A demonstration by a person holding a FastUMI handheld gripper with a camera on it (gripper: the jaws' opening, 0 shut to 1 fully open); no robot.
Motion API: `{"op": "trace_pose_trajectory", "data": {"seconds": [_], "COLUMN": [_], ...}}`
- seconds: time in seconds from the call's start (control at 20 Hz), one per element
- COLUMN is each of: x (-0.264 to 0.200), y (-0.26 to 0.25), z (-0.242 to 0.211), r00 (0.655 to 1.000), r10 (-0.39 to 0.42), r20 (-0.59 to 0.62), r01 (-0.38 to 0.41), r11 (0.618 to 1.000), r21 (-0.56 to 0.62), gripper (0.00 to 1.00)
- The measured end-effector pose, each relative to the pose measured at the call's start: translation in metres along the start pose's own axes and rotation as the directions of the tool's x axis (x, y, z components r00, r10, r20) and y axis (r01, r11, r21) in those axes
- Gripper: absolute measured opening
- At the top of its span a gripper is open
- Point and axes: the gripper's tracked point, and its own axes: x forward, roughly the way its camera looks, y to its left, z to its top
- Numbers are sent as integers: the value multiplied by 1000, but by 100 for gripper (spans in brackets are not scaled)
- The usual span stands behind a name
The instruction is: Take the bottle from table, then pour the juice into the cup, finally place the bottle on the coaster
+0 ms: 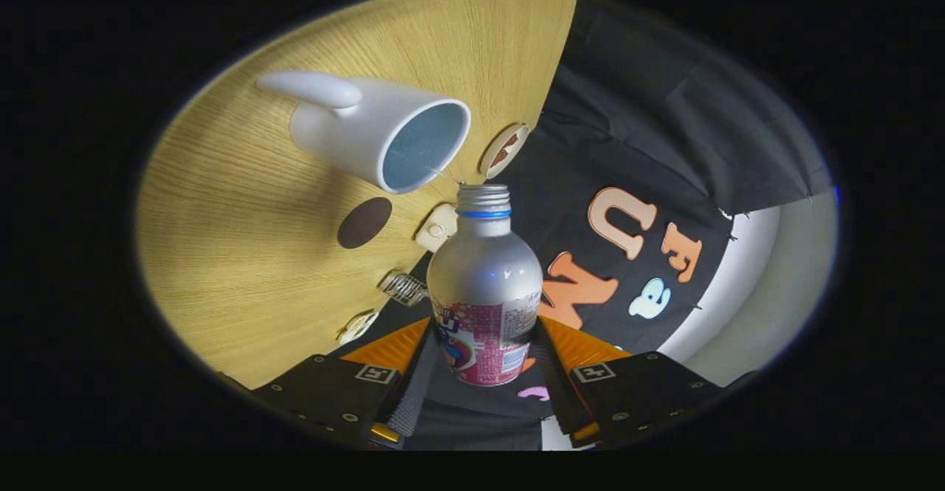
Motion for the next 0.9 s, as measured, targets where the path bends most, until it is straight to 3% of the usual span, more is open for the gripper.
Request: {"op": "trace_pose_trajectory", "data": {"seconds": [0.9], "x": [-1], "y": [-4], "z": [11], "r00": [1000], "r10": [7], "r20": [13], "r01": [-6], "r11": [998], "r21": [-68], "gripper": [71]}}
